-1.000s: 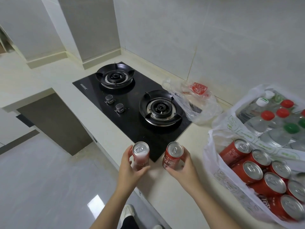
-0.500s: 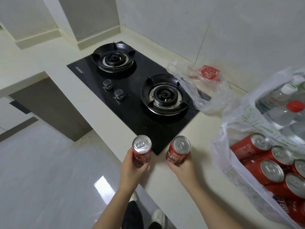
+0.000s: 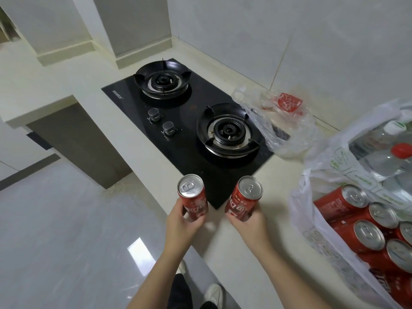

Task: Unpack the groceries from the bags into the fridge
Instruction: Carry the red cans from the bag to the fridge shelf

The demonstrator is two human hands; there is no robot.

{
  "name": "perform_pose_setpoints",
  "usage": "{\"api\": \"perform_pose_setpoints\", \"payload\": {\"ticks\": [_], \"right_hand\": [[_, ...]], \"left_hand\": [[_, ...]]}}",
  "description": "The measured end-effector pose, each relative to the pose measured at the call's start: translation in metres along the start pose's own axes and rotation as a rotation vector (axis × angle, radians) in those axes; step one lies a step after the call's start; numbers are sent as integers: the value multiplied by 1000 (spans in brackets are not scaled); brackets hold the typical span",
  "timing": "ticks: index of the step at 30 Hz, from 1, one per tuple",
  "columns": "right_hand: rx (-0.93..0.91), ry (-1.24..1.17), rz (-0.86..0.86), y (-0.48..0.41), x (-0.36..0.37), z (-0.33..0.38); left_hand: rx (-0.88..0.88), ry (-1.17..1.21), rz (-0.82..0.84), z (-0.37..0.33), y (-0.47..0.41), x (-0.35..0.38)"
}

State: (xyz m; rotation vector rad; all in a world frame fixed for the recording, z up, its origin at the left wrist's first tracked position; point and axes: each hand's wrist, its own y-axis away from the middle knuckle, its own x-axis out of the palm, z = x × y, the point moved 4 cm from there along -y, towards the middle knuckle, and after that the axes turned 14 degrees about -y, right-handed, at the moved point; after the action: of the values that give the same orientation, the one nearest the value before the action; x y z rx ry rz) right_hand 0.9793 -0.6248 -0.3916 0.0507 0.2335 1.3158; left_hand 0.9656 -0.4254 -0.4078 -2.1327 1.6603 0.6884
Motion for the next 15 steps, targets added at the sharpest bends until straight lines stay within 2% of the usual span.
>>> {"api": "perform_pose_setpoints", "payload": {"ticks": [6, 9, 15], "right_hand": [[-129, -167, 109, -2, 17, 66], [-241, -240, 188, 3, 31, 110], [-305, -418, 276, 24, 66, 167]], "left_hand": [[95, 155, -94, -58, -9, -45], [98, 253, -124, -85, -14, -69], [53, 391, -271, -108, -5, -134]]}}
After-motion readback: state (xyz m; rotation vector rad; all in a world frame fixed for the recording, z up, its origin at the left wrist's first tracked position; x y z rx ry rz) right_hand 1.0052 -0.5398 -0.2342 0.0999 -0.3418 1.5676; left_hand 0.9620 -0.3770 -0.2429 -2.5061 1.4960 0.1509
